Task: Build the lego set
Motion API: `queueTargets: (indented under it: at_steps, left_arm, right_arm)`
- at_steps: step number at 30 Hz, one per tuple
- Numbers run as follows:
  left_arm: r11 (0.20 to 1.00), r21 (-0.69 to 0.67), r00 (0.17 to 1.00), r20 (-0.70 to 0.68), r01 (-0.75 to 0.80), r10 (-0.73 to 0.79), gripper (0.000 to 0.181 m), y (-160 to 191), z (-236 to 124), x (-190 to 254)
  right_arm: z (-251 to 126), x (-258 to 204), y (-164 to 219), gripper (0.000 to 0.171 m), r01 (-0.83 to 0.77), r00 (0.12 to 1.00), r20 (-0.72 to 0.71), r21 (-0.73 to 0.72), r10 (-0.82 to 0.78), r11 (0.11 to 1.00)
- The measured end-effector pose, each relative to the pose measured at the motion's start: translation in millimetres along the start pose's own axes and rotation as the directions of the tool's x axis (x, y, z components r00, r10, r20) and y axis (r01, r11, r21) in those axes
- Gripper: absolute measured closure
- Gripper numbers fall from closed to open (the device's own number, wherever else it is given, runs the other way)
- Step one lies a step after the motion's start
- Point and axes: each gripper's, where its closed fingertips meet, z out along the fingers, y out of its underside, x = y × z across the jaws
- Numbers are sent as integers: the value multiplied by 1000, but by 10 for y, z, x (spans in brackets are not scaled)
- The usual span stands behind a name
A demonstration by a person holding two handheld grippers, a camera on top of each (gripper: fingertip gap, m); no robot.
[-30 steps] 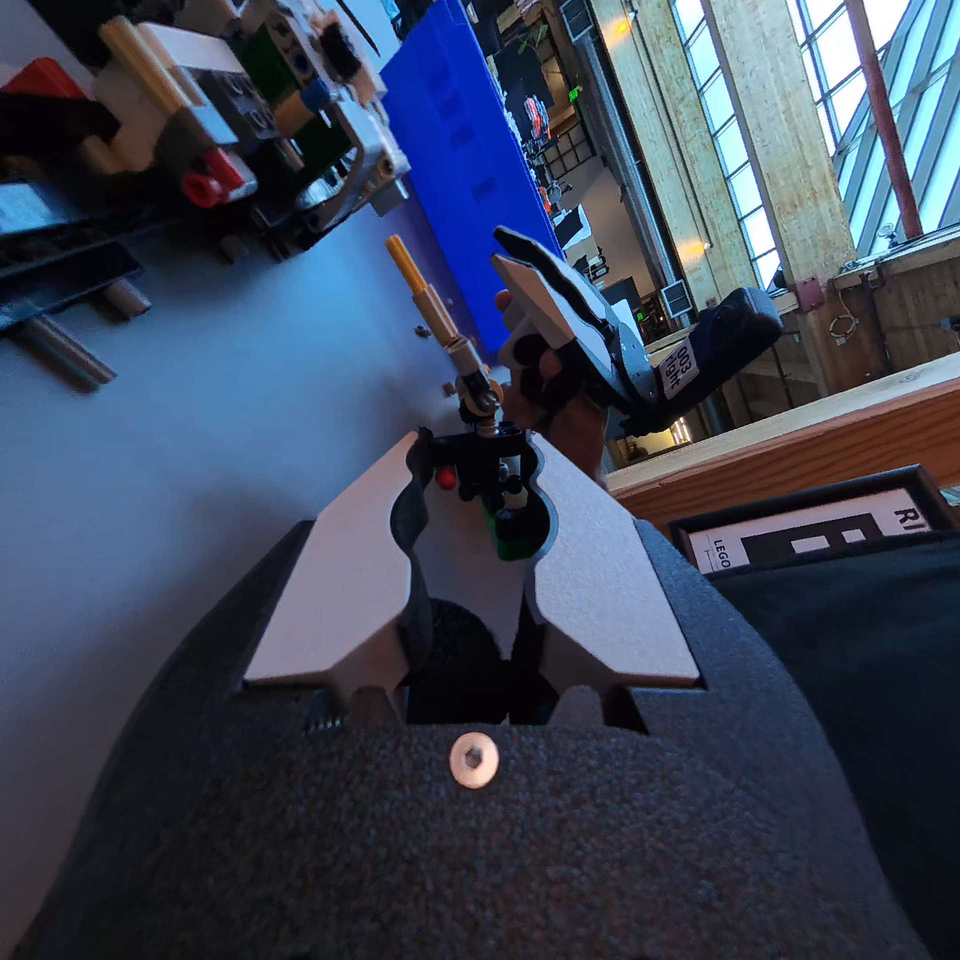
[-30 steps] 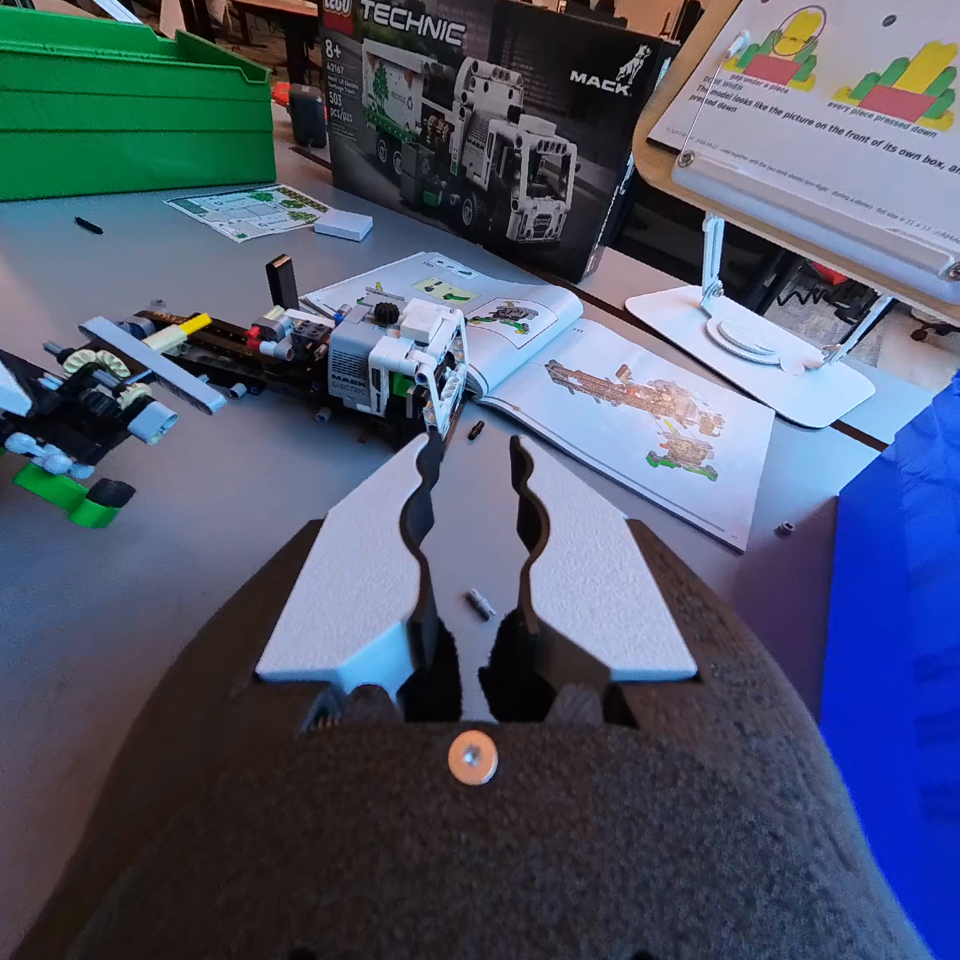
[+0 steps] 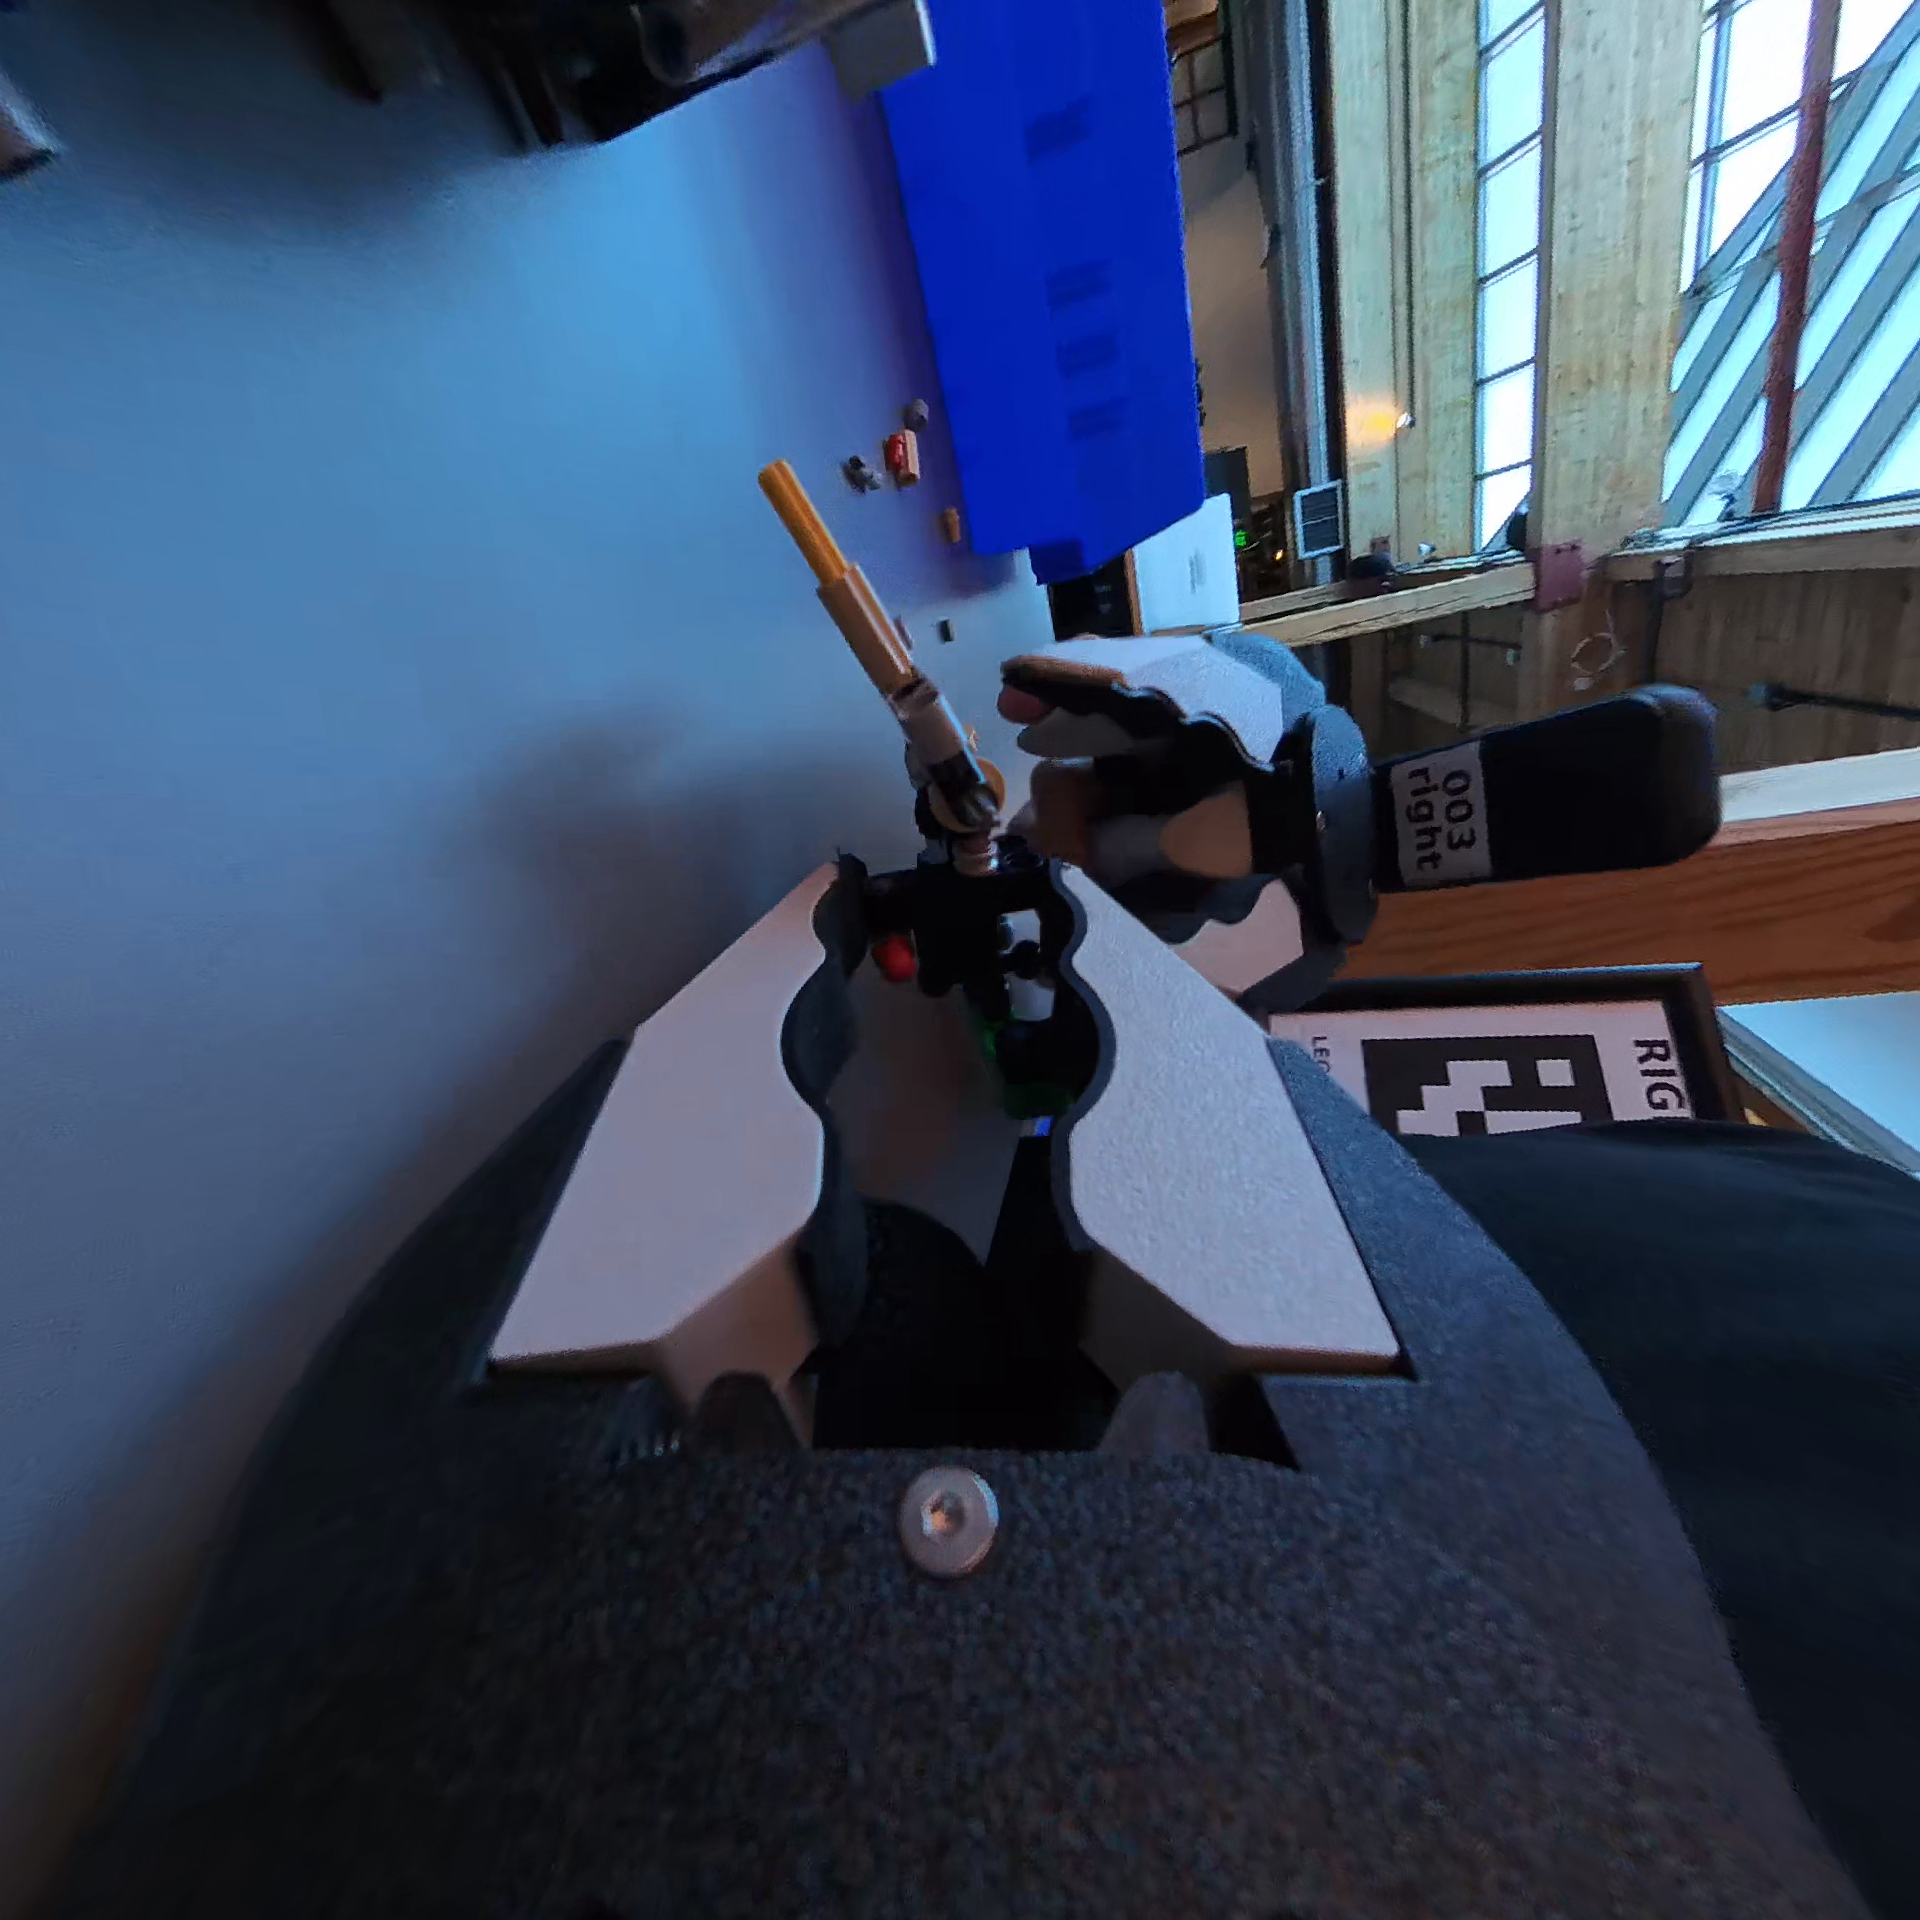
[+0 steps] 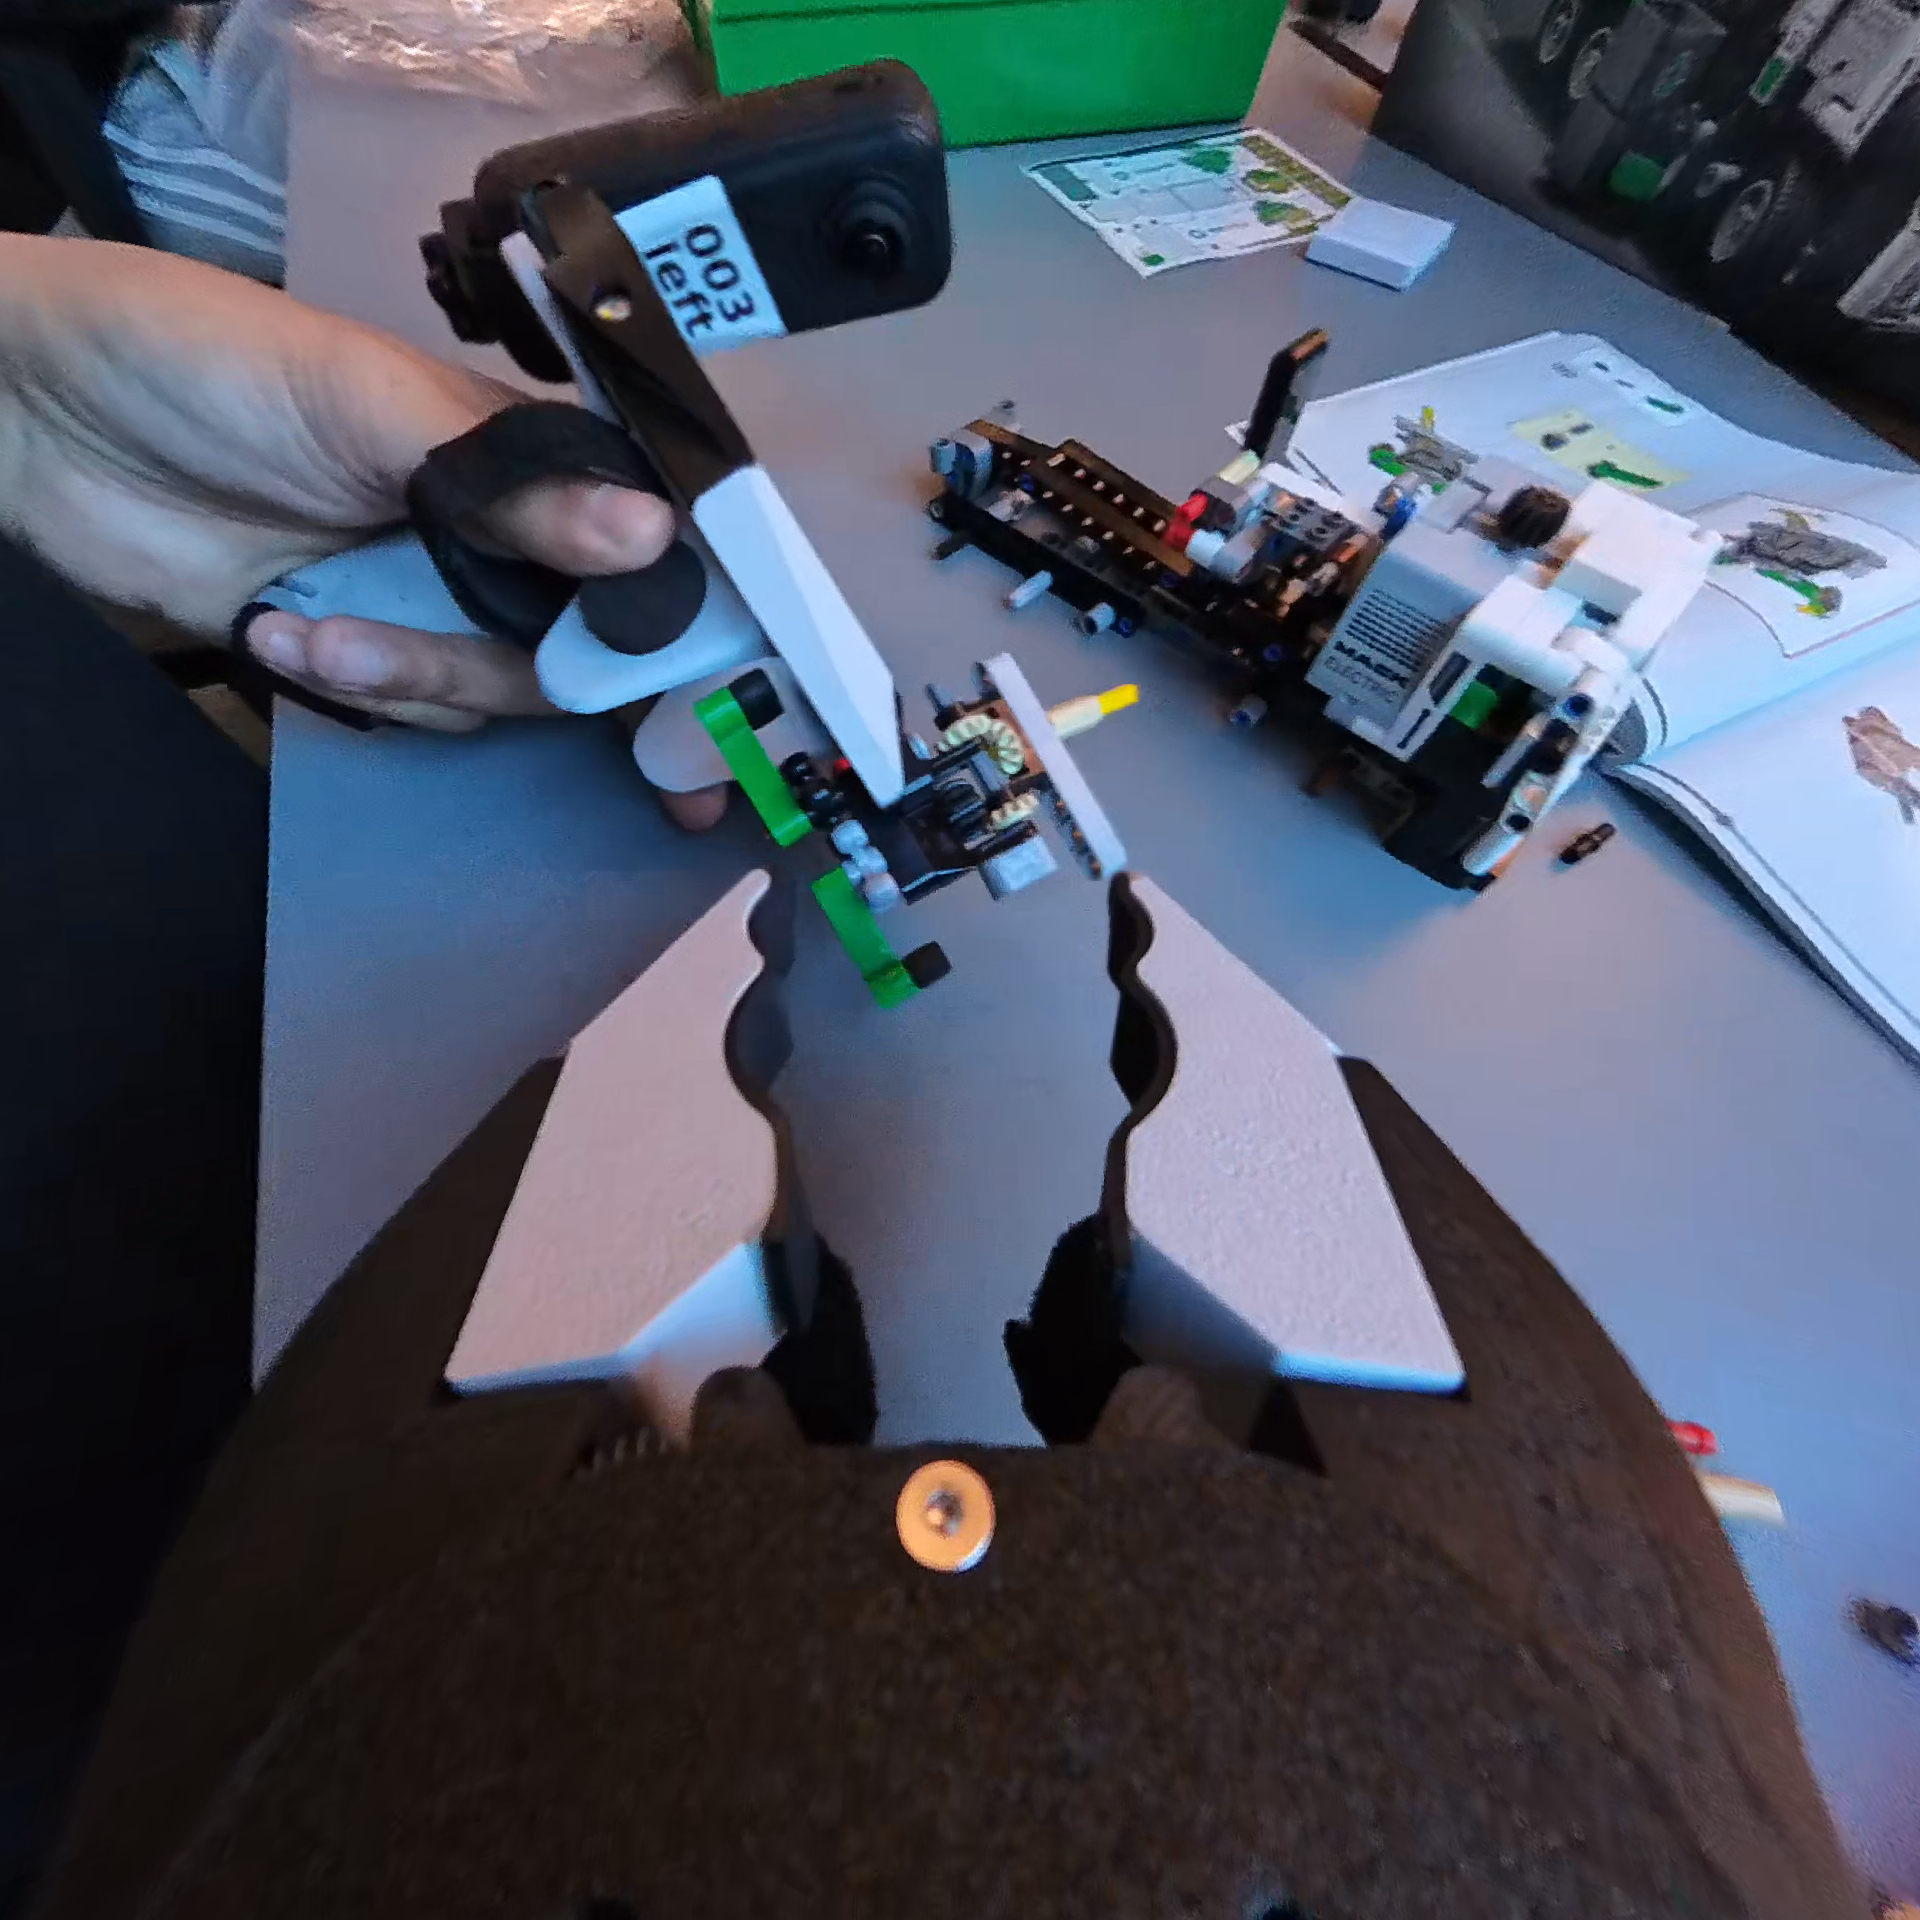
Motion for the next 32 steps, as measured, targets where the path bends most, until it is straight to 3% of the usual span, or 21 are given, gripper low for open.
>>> queueTargets:
  at_steps: [9,13,19,32]
  left_arm:
    - [999,-40,999,22,32,-31,149,96,98,-29]
    - [999,-43,999,39,28,-26,150,82,149,-44]
    - [998,-65,998,66,22,-18,149,102,212,-48]
    - [998,-54,999,23,31,-29,150,12,229,-47]
  right_arm:
    - [-109,50,35,116,-19,997,-71,51,22,999]
    - [-226,386,186,122,-85,966,-244,-8,81,996]
    - [-433,586,111,123,-167,945,-264,114,192,979]
    - [-694,916,7,127,-80,876,-441,264,194,961]
